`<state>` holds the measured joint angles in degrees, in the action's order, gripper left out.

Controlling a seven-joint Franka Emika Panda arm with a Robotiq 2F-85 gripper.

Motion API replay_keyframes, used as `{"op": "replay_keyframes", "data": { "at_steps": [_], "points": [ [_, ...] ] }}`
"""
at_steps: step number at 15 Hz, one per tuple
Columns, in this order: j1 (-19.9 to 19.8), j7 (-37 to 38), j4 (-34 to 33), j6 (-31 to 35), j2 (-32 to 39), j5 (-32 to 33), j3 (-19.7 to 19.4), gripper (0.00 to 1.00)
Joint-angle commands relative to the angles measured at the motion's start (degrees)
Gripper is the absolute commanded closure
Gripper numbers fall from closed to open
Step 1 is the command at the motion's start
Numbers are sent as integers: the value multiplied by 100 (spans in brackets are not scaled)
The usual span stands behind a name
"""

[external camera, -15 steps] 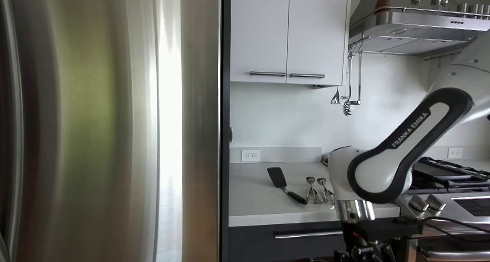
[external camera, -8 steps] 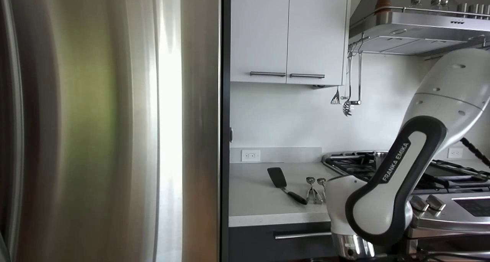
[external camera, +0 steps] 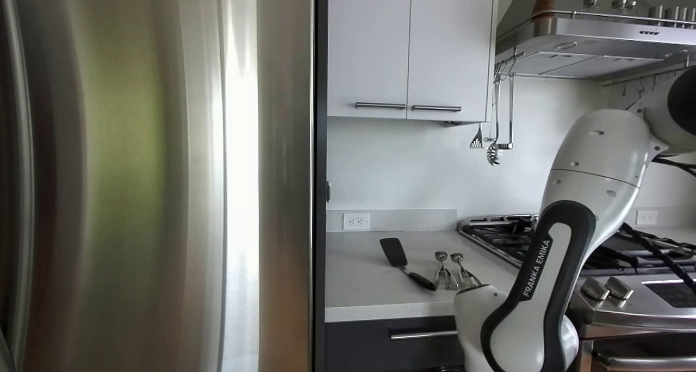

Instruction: Close the open drawer

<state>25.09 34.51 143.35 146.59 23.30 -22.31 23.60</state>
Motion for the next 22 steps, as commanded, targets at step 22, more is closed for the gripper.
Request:
{"op": "replay_keyframes", "data": {
  "at_steps": [22],
  "points": [
    [1758, 1680, -343, 1752, 675, 1526, -1972, 0]
  ]
}}
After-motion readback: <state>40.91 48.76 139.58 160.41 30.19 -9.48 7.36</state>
